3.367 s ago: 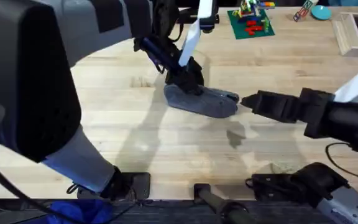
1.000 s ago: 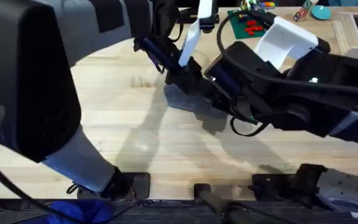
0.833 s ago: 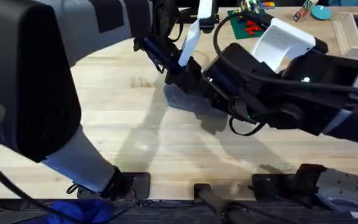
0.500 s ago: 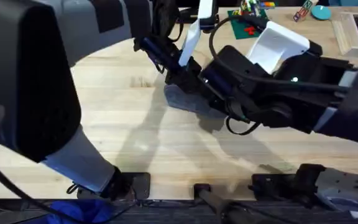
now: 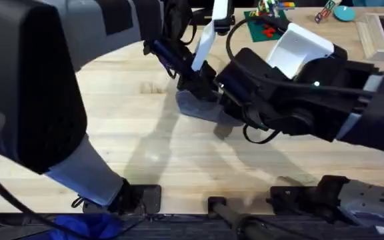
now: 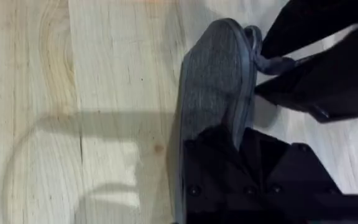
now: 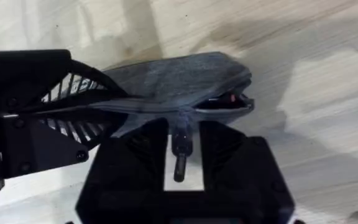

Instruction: Unzip the bag, pick up the pens from the table one at a time and place them inside, then zip the bag closed.

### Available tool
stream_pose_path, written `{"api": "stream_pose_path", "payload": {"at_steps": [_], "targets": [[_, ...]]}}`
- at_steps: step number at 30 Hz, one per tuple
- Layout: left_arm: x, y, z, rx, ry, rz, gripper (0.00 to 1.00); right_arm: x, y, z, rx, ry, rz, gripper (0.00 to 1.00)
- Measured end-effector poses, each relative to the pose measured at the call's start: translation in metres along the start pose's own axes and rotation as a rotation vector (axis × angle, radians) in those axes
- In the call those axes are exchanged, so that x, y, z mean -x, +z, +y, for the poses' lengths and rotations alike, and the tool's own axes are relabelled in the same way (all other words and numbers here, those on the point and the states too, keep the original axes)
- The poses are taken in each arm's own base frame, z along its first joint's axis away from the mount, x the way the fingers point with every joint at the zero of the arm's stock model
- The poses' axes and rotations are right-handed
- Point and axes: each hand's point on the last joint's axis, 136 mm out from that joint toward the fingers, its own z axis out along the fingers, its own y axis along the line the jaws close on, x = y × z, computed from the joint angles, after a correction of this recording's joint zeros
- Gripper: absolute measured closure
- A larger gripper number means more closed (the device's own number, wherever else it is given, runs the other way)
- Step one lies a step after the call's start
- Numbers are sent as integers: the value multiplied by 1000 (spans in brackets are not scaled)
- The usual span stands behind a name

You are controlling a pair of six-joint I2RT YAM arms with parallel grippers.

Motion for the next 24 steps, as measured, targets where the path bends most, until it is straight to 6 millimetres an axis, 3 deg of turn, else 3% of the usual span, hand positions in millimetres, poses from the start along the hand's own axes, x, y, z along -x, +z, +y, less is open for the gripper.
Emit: {"api": "stream_pose_path", "payload": {"at_steps": [1,5,19,24], "targets": [[0,0,0,0,0,0,959,0,0,0,-2,1,0,792],[0,0,0,0,0,0,959,0,0,-2,-7,3,1,959],[0,0,0,-2,-1,-1,959,-2,-1,-10,-36,-9,10,971],[0,0,-2,-8,-6,-3,959,4,-15,-26,-55,-3,3,971]]}}
